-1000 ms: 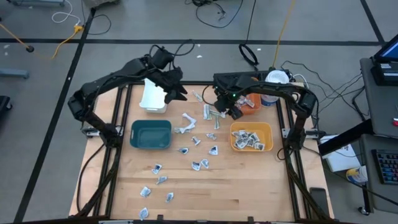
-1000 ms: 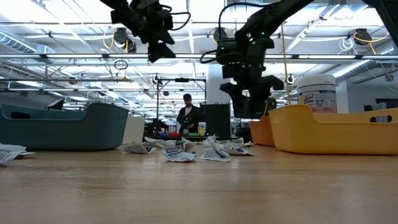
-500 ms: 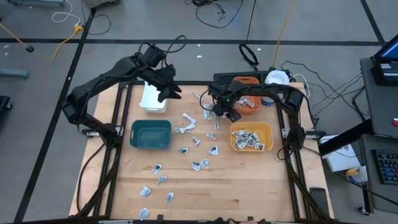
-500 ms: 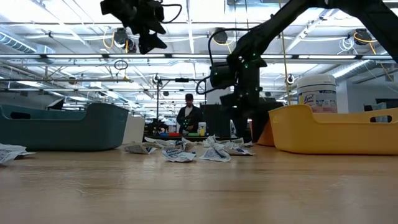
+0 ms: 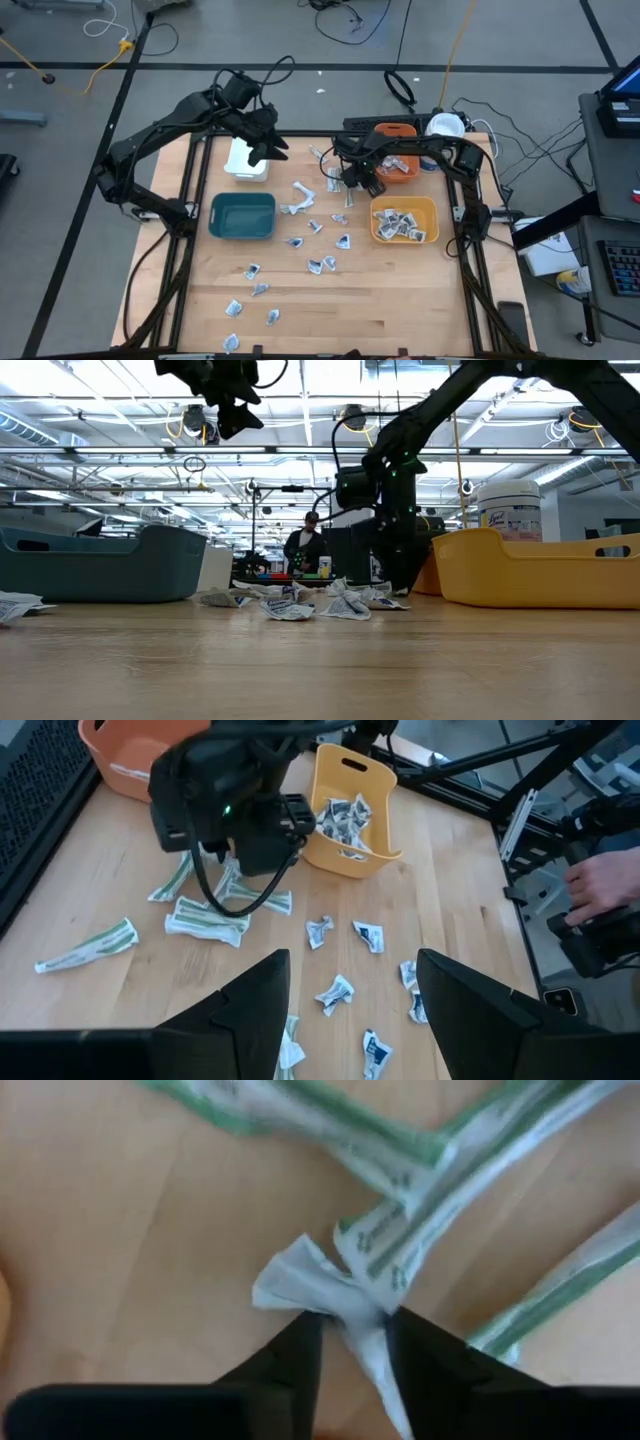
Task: Pick & Place First Aid Supplies
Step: Put the bandage into the white bin
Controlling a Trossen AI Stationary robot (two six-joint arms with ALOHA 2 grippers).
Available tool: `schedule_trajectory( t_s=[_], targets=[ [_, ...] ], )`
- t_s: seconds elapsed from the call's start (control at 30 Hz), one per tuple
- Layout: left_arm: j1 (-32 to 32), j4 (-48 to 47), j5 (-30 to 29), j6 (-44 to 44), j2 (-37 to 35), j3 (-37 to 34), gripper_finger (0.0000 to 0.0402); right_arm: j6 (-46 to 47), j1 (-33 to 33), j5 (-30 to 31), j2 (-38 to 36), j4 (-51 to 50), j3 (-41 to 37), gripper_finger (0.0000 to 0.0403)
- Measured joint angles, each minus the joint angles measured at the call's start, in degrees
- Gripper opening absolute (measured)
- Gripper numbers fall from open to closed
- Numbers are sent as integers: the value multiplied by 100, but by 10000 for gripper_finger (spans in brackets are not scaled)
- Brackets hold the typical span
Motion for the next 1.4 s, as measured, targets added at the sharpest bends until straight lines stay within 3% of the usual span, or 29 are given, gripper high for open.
schedule_trajectory(
  t_s=[0.27,0.53,0.73,0.83,1.07,1.4],
  targets=[
    [-11,-47,-29,-152,5,0,223,-48,153,93,28,50,1,10],
    [-11,-34,-110,-295,5,0,223,-49,213,342,-245,-137,-13,3],
    [-9,-43,-765,-796,5,-1,223,-26,305,518,-846,-475,-11,1],
    [-9,-37,-979,-891,5,0,223,510,353,384,-1172,-395,-11,1],
    [-18,153,-1191,-661,5,0,223,2944,302,-1123,-2009,632,-11,1],
    [-171,667,-1059,13,7,0,223,4854,293,-3216,-2619,2973,-4,0]
  ],
)
